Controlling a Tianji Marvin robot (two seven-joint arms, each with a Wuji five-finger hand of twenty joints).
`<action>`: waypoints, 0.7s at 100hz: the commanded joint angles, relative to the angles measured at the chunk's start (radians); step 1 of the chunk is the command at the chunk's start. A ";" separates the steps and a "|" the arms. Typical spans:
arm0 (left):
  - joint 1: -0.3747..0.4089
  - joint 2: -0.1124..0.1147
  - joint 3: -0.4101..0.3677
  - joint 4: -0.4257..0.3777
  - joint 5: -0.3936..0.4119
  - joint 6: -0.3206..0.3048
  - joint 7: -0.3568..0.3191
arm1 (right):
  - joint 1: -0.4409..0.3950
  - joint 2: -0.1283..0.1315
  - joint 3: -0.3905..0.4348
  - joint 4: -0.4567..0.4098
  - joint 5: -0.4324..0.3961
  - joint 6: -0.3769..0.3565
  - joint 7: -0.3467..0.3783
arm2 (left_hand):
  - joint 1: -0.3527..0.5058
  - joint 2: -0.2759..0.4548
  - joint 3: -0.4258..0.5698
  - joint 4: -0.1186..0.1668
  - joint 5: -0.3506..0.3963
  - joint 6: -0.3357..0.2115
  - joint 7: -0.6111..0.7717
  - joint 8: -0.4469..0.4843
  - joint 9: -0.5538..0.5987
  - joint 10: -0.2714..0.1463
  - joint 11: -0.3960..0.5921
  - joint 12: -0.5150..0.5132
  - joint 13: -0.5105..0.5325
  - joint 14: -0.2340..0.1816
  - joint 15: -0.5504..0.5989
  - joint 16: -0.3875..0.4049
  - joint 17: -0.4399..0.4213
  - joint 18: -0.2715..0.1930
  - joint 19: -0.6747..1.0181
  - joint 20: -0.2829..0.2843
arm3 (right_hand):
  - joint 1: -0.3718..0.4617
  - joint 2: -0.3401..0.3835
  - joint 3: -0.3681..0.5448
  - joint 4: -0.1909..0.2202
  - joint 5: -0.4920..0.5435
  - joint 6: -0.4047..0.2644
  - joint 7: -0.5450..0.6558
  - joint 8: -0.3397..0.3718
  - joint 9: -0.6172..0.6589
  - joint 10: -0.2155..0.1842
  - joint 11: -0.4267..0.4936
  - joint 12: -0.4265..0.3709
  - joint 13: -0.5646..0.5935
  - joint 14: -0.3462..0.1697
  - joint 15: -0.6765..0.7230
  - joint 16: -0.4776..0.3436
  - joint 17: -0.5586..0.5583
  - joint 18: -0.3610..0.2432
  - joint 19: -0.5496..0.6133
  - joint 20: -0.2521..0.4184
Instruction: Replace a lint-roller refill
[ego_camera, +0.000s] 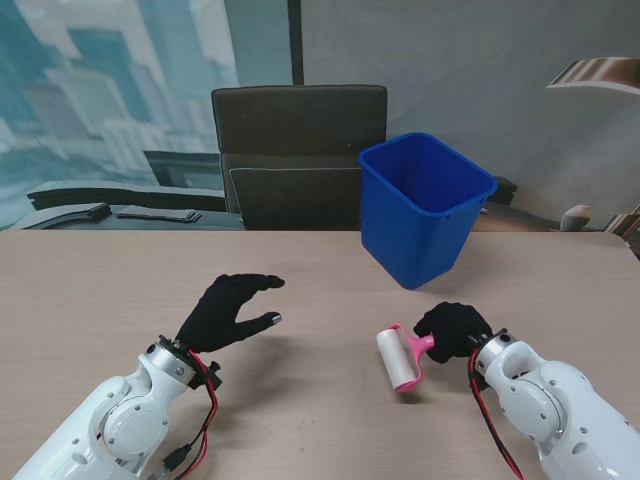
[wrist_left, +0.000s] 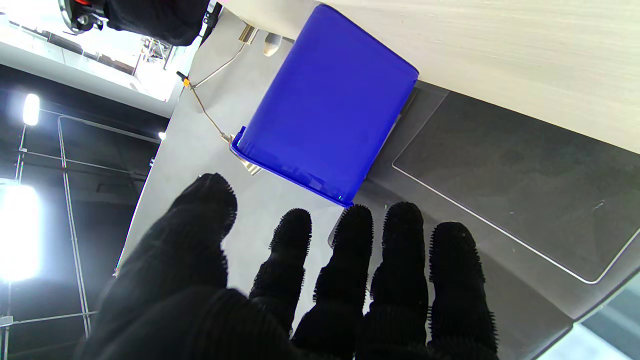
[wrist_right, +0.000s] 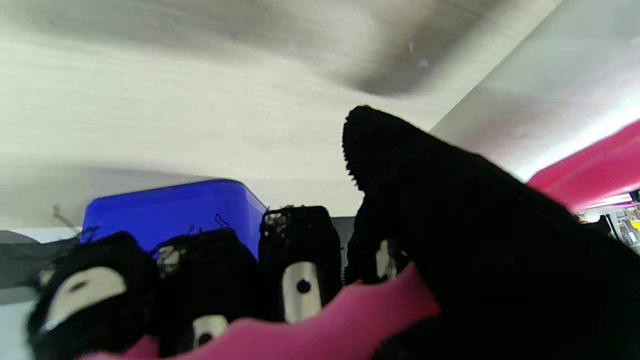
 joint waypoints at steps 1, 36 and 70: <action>0.000 0.000 0.001 -0.001 0.002 0.007 -0.016 | 0.006 0.004 -0.008 0.023 -0.013 0.003 0.013 | 0.009 0.042 0.005 0.020 0.008 -0.013 -0.022 0.010 -0.013 -0.024 -0.001 -0.020 -0.026 -0.023 -0.020 -0.017 -0.009 -0.012 -0.017 -0.003 | 0.004 -0.026 0.077 -0.032 0.054 -0.016 0.021 0.013 0.049 0.017 0.039 0.007 0.022 -0.558 0.101 0.009 0.030 -0.428 0.072 -0.007; 0.010 0.001 -0.017 -0.003 0.030 0.016 0.006 | 0.011 0.016 0.001 0.074 -0.121 0.019 -0.025 | 0.012 0.039 0.006 0.022 0.010 -0.012 -0.017 0.015 -0.023 -0.020 -0.002 -0.020 -0.034 -0.022 -0.019 -0.015 -0.013 -0.012 -0.020 0.000 | 0.004 -0.020 0.073 -0.029 0.049 -0.017 0.019 0.017 0.048 0.015 0.037 0.006 0.022 -0.559 0.099 0.003 0.023 -0.433 0.069 -0.008; 0.013 0.004 -0.033 0.006 0.054 0.028 0.011 | -0.053 0.031 0.108 0.075 -0.280 0.040 -0.086 | 0.013 0.040 0.006 0.023 0.013 -0.012 -0.013 0.019 -0.026 -0.021 -0.001 -0.019 -0.036 -0.022 -0.017 -0.012 -0.013 -0.011 -0.021 0.004 | 0.007 -0.017 0.069 -0.027 0.047 -0.017 0.017 0.022 0.046 0.013 0.033 0.008 0.022 -0.557 0.098 -0.007 0.010 -0.436 0.064 -0.006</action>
